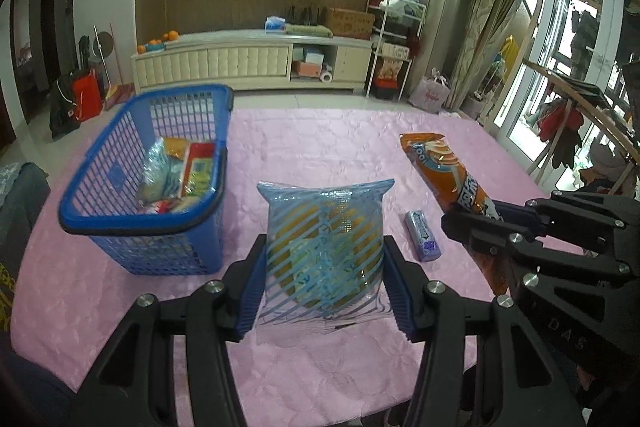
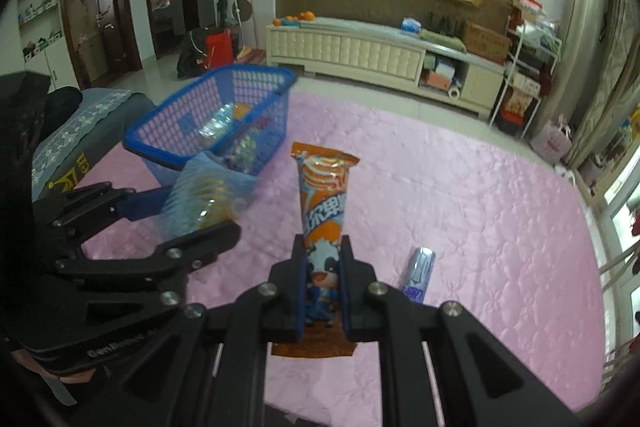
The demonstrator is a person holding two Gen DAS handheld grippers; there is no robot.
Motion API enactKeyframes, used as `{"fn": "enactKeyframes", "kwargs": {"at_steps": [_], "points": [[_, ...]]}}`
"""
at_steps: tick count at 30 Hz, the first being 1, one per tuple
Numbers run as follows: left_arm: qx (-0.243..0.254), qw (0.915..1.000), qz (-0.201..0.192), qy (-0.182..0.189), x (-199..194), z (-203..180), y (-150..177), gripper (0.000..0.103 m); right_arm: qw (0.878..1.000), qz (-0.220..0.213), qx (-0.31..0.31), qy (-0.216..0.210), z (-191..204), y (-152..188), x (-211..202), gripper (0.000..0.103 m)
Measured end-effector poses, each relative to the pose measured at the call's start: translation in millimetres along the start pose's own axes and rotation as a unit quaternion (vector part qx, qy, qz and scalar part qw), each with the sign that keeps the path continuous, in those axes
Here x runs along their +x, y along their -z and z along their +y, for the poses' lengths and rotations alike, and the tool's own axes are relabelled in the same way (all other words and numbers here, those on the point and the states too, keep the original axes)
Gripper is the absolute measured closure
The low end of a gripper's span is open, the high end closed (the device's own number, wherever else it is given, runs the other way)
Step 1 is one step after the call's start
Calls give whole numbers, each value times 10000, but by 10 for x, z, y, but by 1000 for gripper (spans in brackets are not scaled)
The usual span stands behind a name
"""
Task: Organize snacks
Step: 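Carry the cookie bag and candy bar over the blue basket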
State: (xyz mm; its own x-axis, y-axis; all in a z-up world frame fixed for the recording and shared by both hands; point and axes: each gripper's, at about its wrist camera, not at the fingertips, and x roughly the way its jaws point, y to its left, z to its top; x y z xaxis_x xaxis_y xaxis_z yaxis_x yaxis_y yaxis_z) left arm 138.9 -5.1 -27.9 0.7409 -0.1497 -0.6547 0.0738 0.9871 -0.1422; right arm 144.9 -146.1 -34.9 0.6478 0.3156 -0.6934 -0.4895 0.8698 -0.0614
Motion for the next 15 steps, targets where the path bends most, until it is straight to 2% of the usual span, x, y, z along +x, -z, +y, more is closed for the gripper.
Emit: {"fn": "enactKeyframes", "kwargs": {"at_steps": [7,15], "points": [[138,9993,-312,-175,-262,157,-94,52,9996,-223,-140,-56,184,-151,-142,86],[-135,9974,-527,-465,-420,608,-278,52,9977,-423,-447,-301,538,-504,-112,86]]}}
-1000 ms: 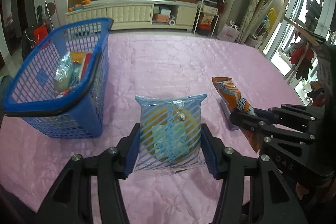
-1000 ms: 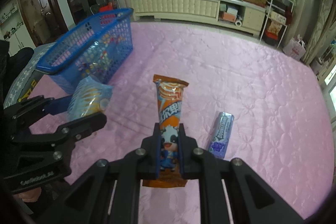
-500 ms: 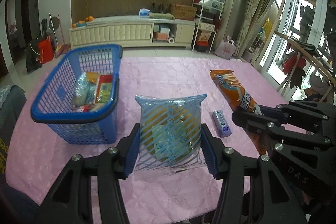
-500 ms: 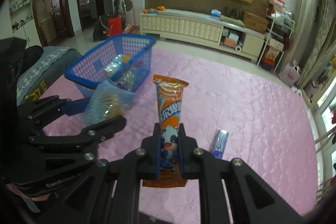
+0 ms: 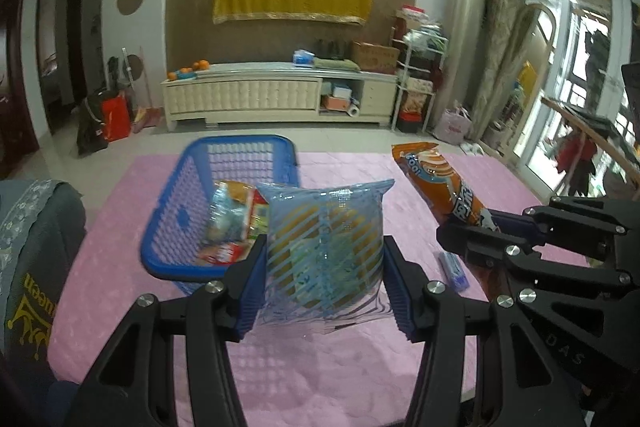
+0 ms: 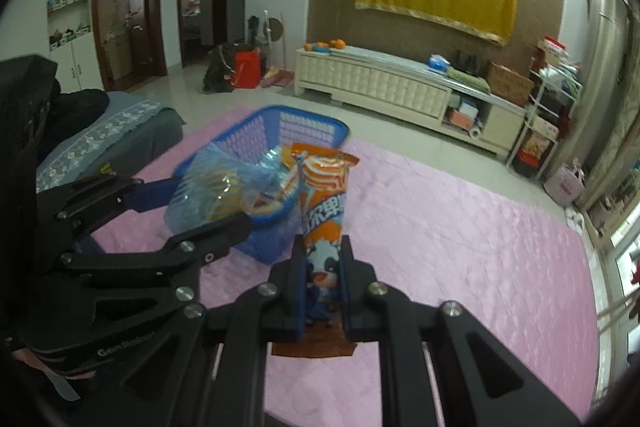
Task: Organize snacks
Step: 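Carry the cookie bag and candy bar over the blue basket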
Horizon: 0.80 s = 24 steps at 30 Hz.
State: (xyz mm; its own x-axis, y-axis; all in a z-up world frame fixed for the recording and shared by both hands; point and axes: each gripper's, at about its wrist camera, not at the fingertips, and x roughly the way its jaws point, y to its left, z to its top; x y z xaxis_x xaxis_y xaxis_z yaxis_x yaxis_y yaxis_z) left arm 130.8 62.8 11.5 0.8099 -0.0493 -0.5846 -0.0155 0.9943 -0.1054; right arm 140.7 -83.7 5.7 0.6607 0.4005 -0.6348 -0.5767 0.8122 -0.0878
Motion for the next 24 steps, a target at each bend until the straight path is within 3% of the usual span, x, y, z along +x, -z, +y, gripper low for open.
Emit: {"fn": "enactKeyframes", "kwargs": {"at_steps": [11,16,24], "points": [[-94,9990,-30,-433,-46,725,-387,52,9984,-133,-327,-439,368,-601,329,86],[-69,9978,-20,-663,-11,962,-487,52,9975,13,-438,-562,467,-664,541,86],[-149,9975,116,-674,186,1117,-439,52,9965,343,-414,-646,486,-643,845,86]]}}
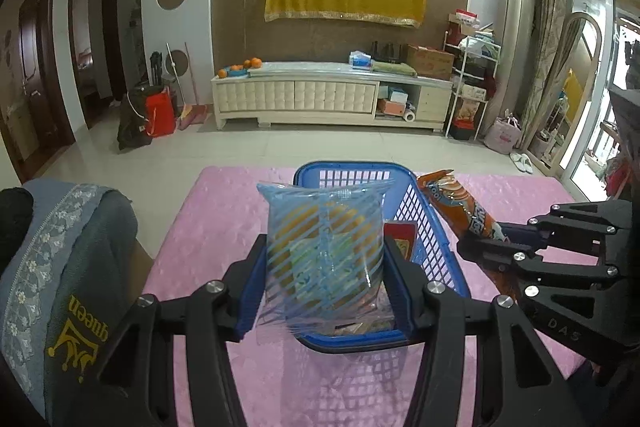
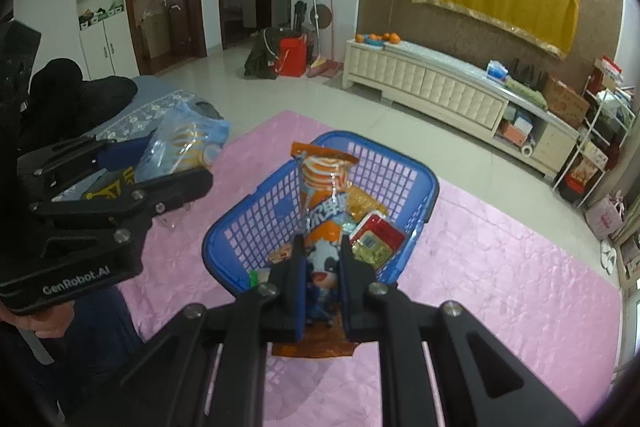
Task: Organize snacks
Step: 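Carry the cookie bag and candy bar over the blue basket, then open the right tool to drop the orange candy bar into the basket, then lower the cookie bag into the basket with the left tool while the right tool withdraws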
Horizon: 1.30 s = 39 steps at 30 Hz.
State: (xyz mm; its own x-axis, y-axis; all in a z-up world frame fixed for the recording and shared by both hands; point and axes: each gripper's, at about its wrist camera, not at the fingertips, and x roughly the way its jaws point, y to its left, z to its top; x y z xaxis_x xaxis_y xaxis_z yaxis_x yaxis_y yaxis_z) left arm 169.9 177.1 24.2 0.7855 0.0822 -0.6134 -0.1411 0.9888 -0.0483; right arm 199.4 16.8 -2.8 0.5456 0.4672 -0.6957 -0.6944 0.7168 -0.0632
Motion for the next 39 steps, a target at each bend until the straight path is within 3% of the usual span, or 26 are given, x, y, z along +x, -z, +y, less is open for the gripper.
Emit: {"fn": "enactKeyframes", "kwargs": {"at_steps": [17,18,20,22,33,39], "points": [[-156,9994,300,119,272,126,127,52,9971,717,196,157,-77,90,456,85],[-166,9993,306,108,266,133,127,52,9968,752,220,188,-82,88,474,81],[-190,9993,316,89,247,153,119,52,9957,878,291,34,-89,74,533,63],[-191,9993,310,72,222,161,124,52,9955,884,325,38,-106,84,533,32],[-168,9992,279,241,119,108,87,52,9958,589,587,393,-253,94,292,1],[23,9987,304,397,139,-22,32,52,9937,330,802,714,-395,116,154,0]]}}
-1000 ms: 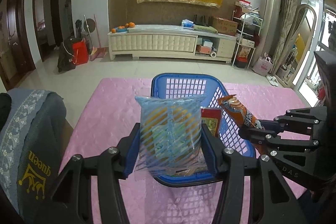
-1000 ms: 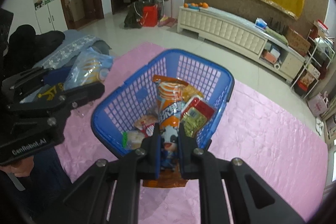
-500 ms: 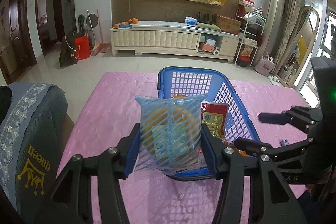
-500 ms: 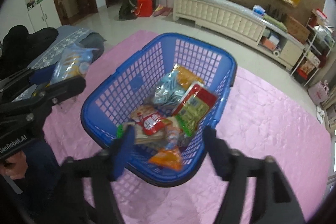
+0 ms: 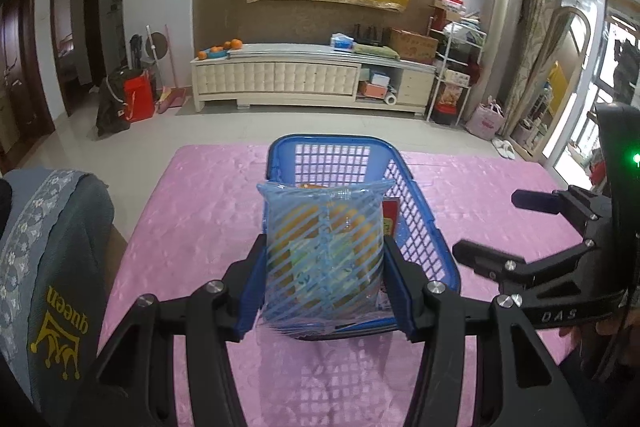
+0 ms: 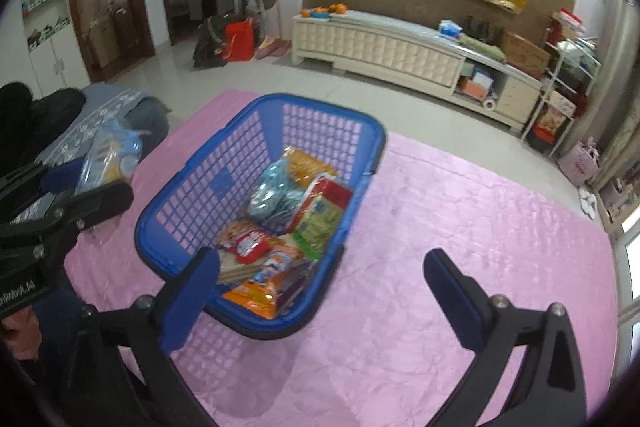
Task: Organize snacks
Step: 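Lower the cookie bag into the basket with the left tool while the right tool withdraws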
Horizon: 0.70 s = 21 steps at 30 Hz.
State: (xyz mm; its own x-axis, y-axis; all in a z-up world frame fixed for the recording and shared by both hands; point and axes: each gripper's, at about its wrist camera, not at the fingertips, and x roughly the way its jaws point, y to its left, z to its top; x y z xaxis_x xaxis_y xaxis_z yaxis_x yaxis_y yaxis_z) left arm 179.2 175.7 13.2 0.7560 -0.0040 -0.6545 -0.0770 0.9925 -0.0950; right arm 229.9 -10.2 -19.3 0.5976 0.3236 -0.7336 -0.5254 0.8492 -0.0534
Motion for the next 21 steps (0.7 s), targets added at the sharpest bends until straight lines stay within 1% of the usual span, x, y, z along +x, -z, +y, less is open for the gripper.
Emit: {"fn": "enactKeyframes", "kwargs": {"at_steps": [7,14,17,21], "points": [[277,9995,160,82,158,-169,-58,52,9991,-96,382,124,-239,52,-18,0],[530,9974,449,208,430,-352,-99,52,9979,-24,633,159,-487,169,49,0],[607,9959,597,320,554,-431,-91,52,9974,27,699,188,-578,214,84,0],[736,9940,746,324,737,-549,-64,52,9963,78,820,241,-702,265,133,0]]}}
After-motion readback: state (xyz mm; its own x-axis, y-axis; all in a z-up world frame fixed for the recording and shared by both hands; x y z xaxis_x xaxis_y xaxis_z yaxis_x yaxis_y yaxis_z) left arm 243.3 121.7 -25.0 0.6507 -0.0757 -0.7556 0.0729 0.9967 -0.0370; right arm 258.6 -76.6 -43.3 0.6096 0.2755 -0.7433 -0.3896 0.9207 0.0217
